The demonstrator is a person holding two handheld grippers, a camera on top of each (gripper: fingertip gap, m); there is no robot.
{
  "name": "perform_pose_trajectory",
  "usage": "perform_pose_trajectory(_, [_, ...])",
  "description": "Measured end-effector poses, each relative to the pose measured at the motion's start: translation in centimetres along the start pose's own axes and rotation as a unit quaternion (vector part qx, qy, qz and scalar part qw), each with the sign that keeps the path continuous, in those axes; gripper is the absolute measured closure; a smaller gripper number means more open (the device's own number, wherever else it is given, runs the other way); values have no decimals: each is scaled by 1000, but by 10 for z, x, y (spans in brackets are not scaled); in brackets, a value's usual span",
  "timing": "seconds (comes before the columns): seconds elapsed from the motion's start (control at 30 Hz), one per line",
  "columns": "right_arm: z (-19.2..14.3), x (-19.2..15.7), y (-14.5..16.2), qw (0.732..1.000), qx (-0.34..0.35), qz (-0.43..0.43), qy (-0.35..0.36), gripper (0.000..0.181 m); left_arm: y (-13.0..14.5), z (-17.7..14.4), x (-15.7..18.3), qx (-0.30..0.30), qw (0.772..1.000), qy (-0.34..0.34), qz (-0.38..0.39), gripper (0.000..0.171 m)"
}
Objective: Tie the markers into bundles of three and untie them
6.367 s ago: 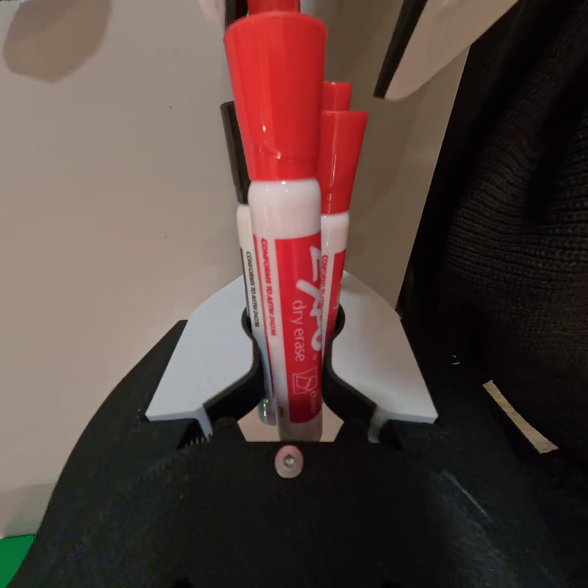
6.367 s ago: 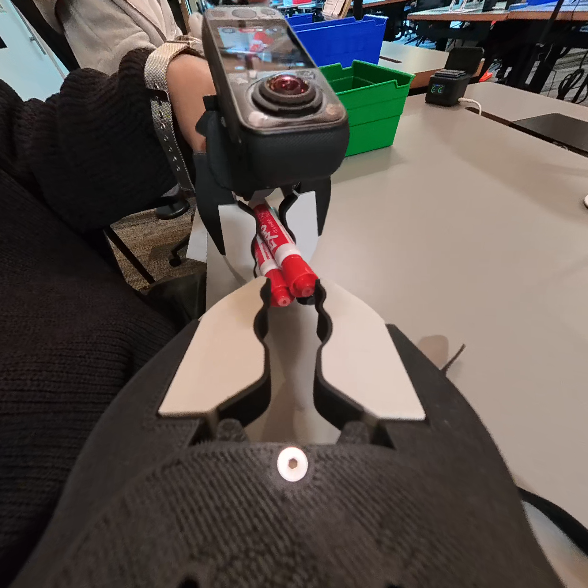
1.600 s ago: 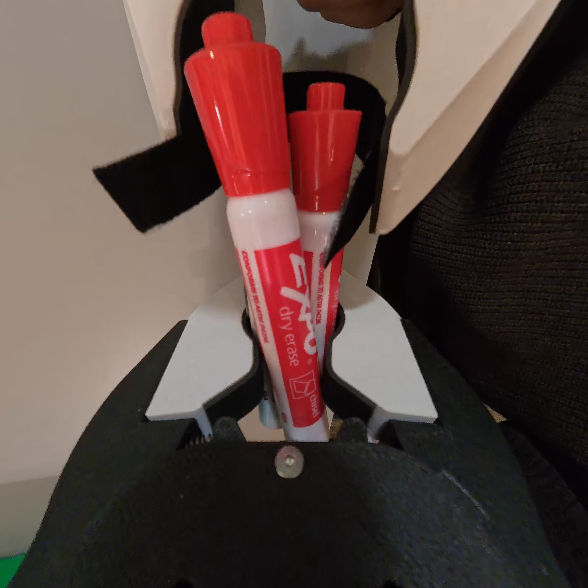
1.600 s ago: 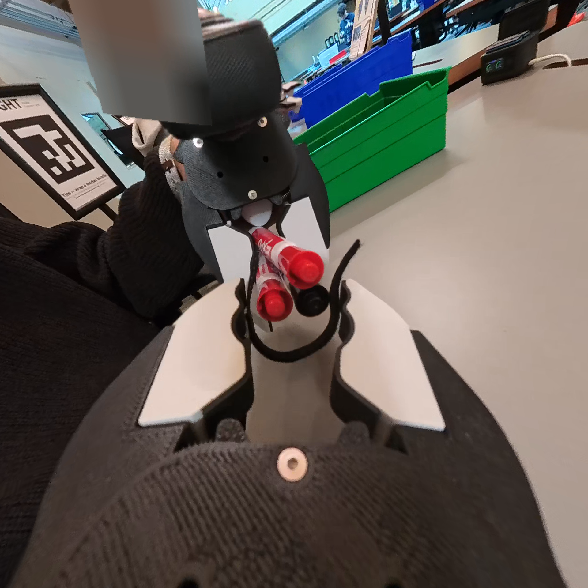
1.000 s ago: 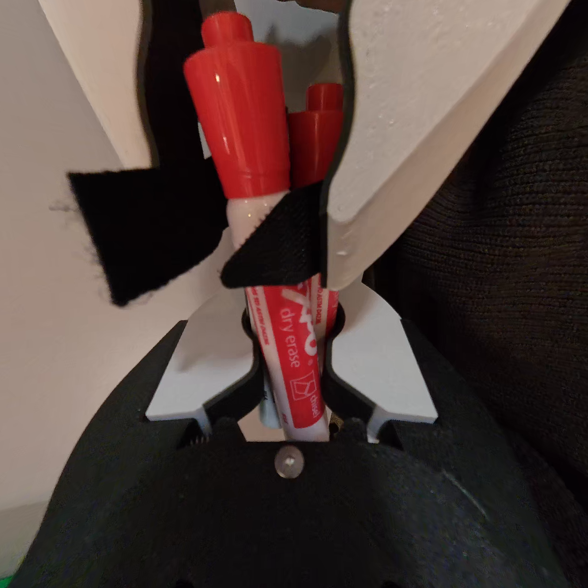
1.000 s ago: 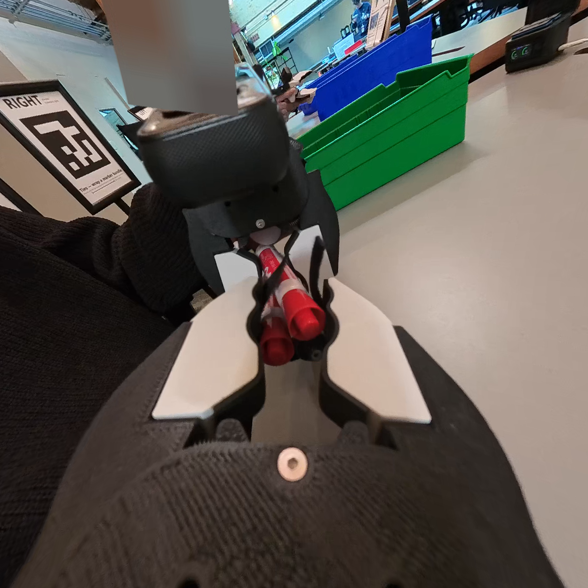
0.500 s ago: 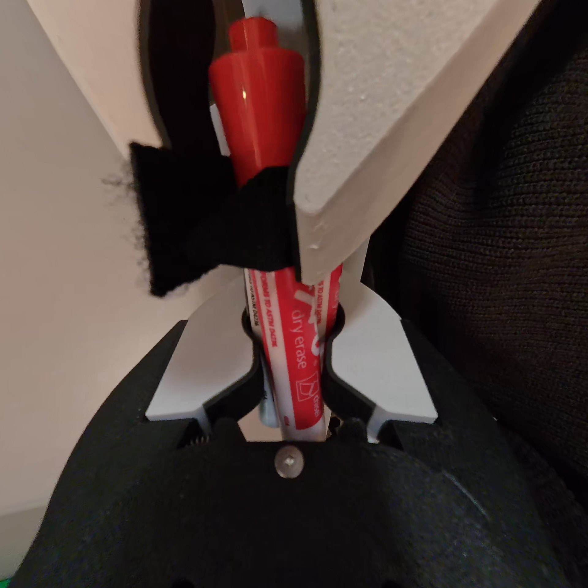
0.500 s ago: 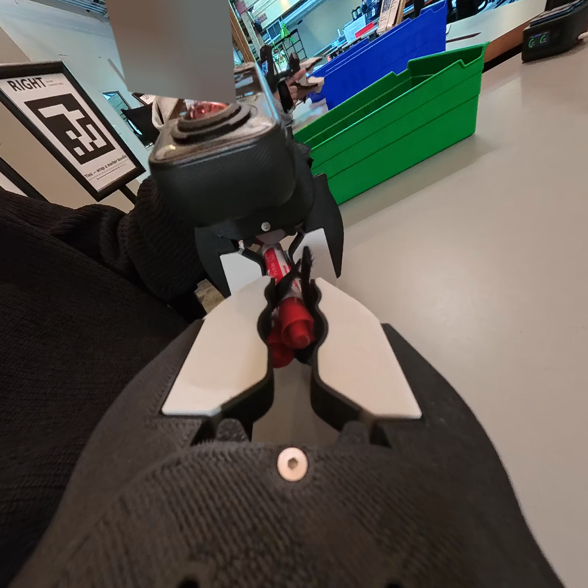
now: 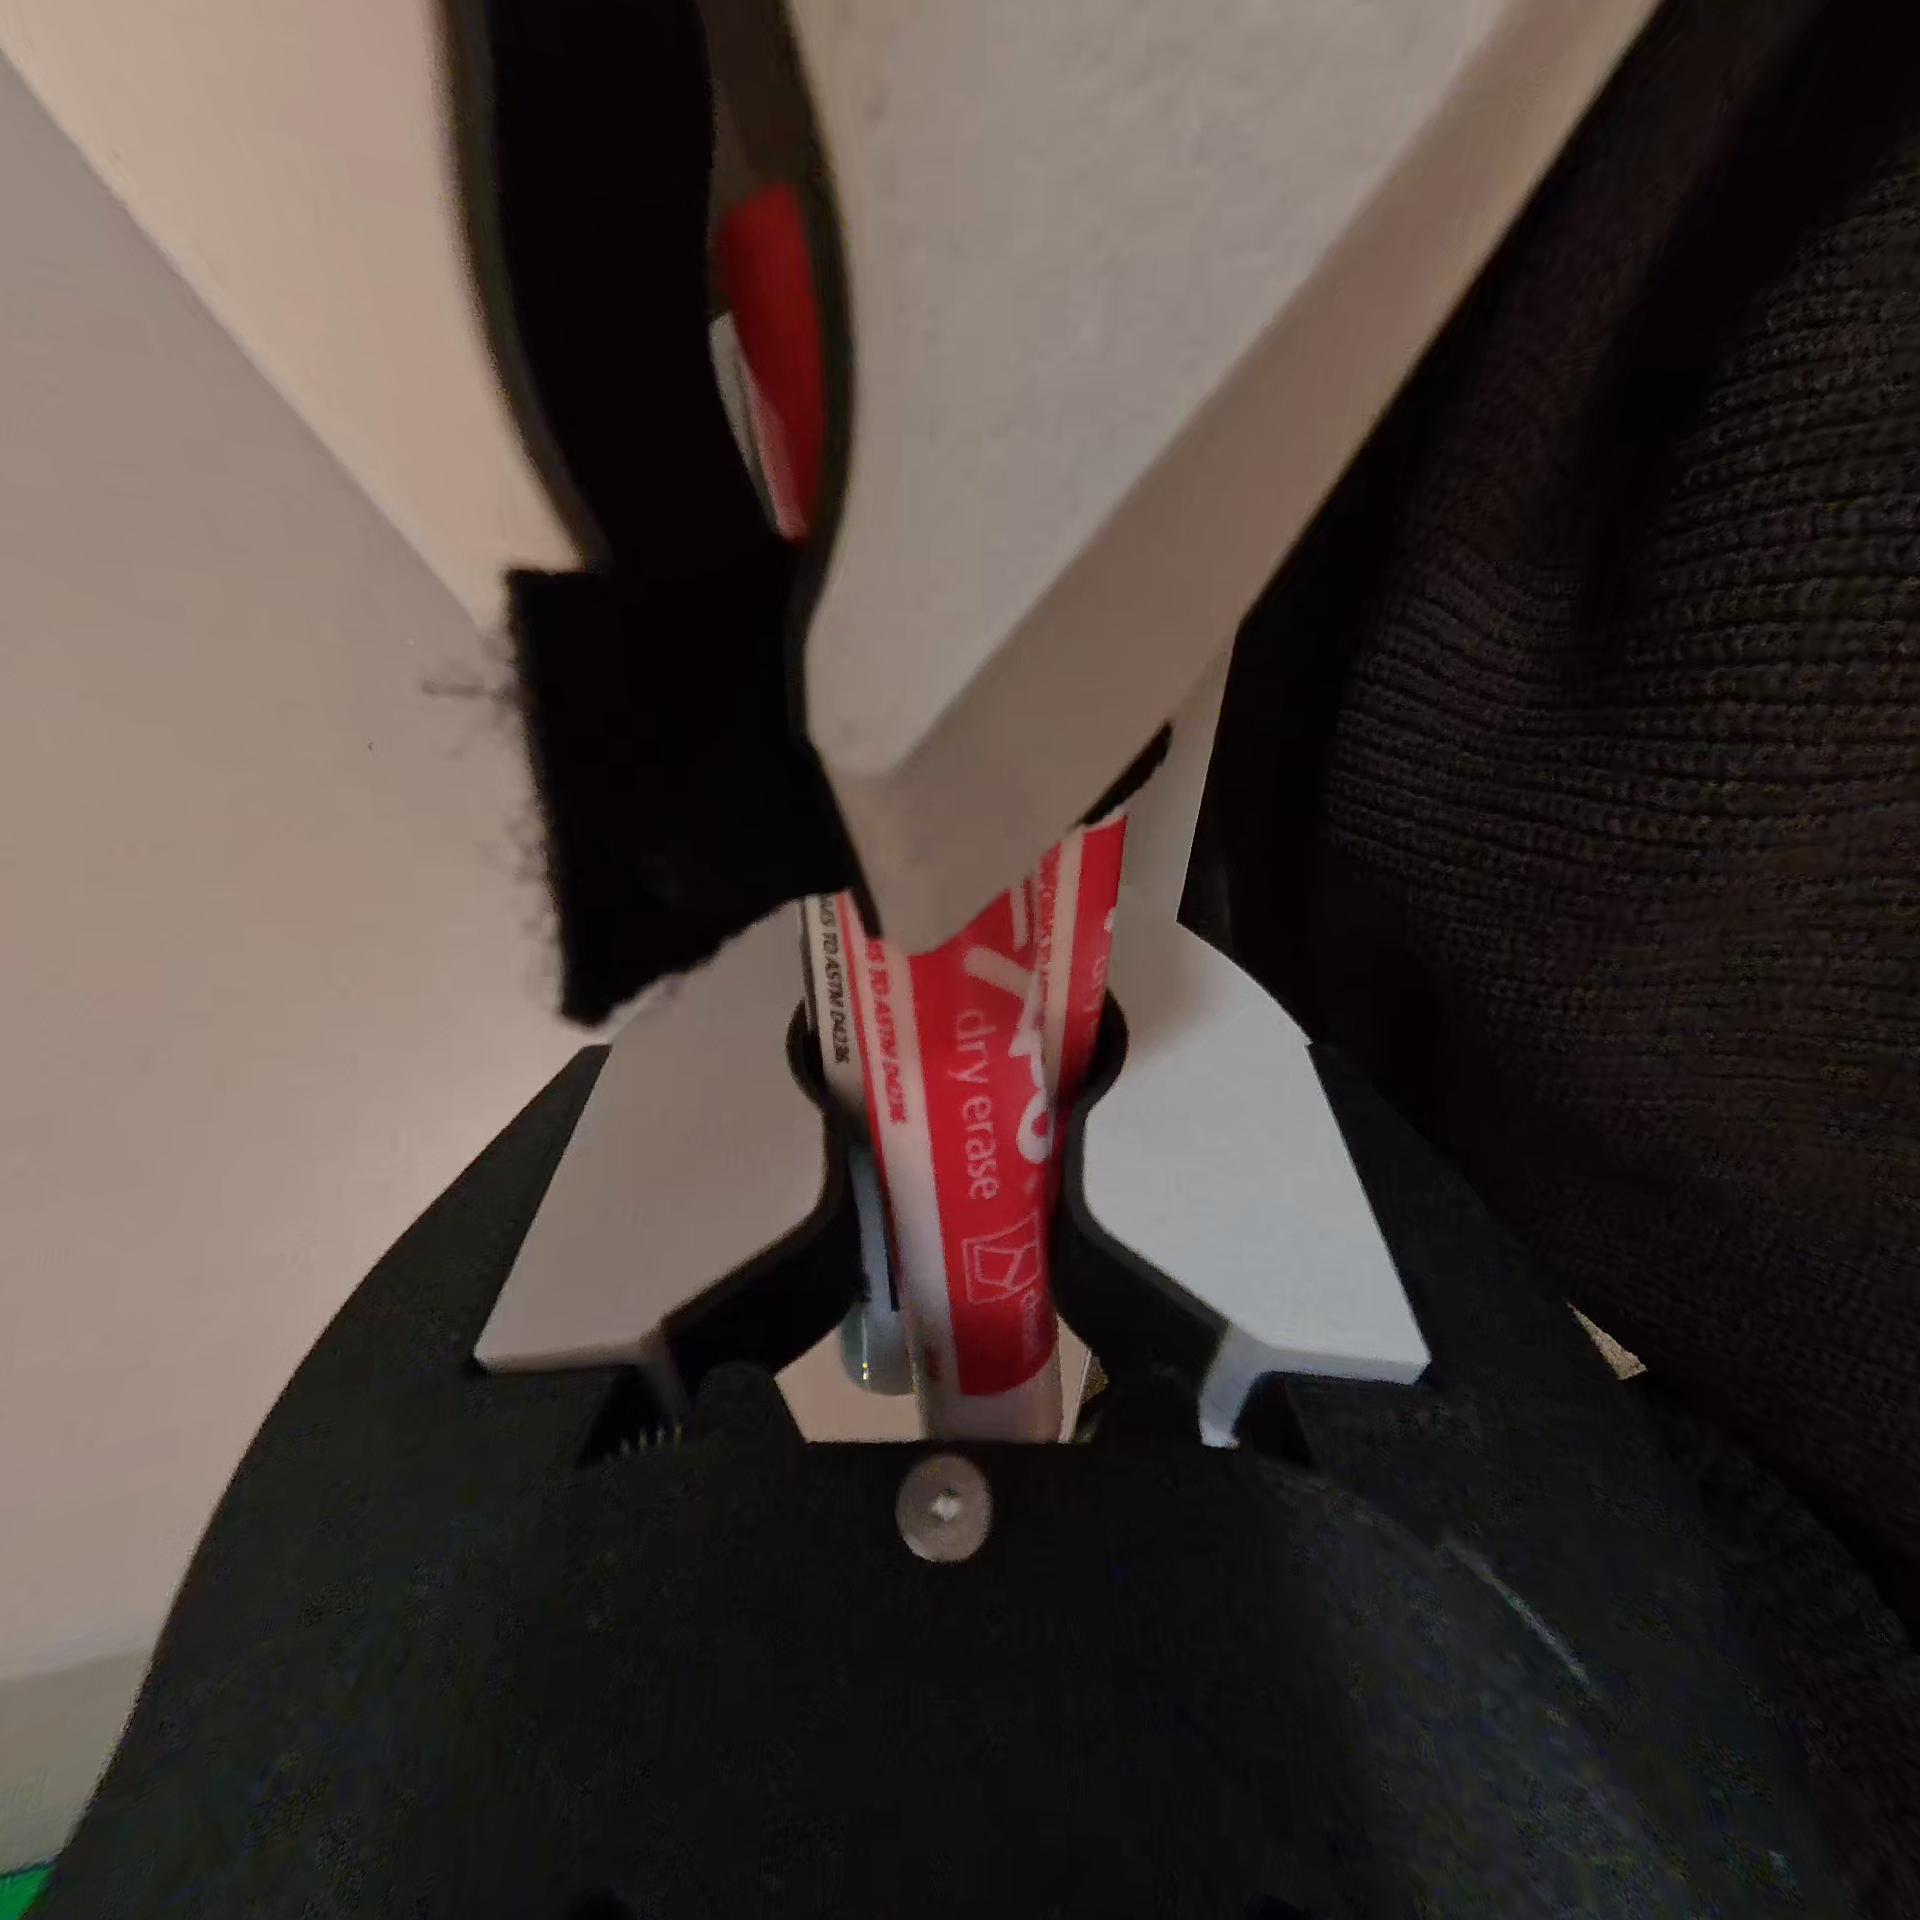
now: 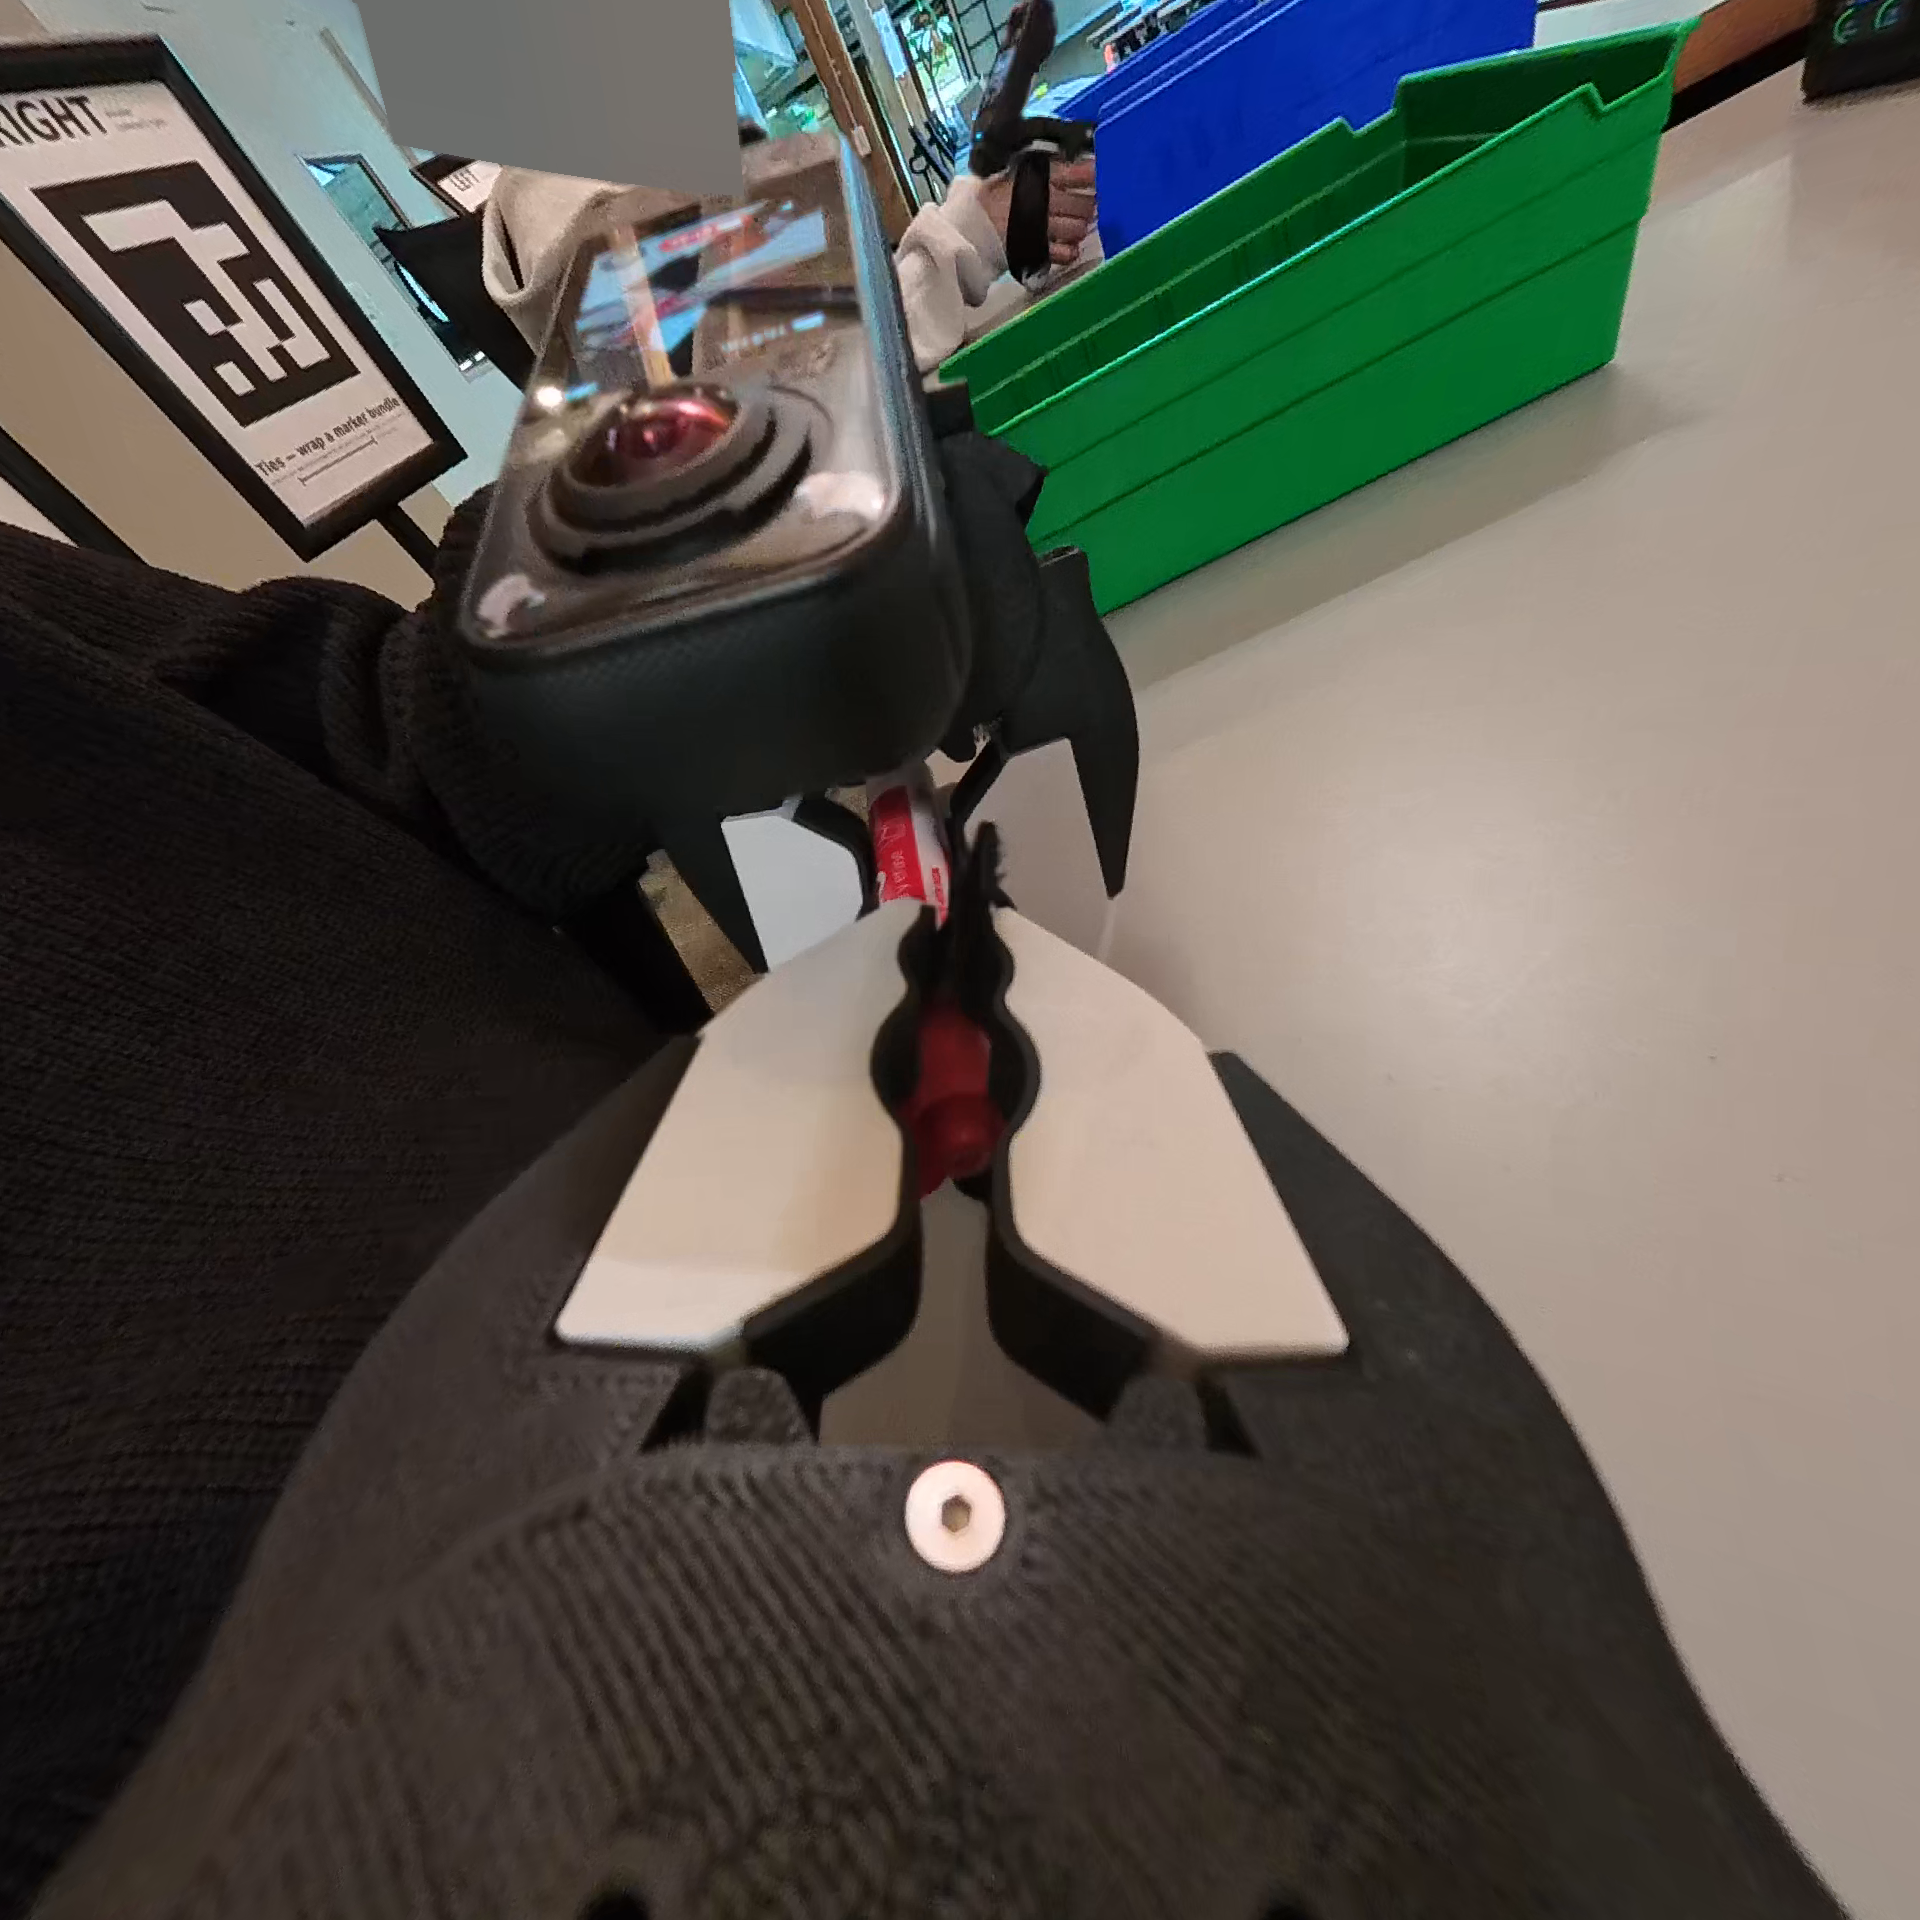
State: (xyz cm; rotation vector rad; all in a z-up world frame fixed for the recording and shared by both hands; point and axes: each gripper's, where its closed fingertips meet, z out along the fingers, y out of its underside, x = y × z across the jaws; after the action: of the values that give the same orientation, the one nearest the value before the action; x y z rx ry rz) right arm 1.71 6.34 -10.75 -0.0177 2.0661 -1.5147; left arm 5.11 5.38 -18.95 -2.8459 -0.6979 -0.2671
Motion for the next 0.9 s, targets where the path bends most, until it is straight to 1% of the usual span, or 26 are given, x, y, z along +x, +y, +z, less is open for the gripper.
perform_pose_trajectory(0.17, [-2, 0, 2, 1000, -13, -17, 6, 176, -2, 0, 1, -3, 1000, -2, 2, 127])
perform_pose_trajectory(0.5, [-3, -2, 0, 999, -15, -45, 19, 176, -1, -3, 0, -11, 1000, -25, 9, 126])
perform_pose_trajectory(0.73, [-3, -3, 0, 999, -17, -47, 18, 176, -1, -2, 0, -15, 999, -28, 11, 126])
perform_pose_trajectory(0.9, [-1, 0, 2, 998, -18, -52, 40, 175, 1, 1, -3, -22, 999, -29, 10, 126])
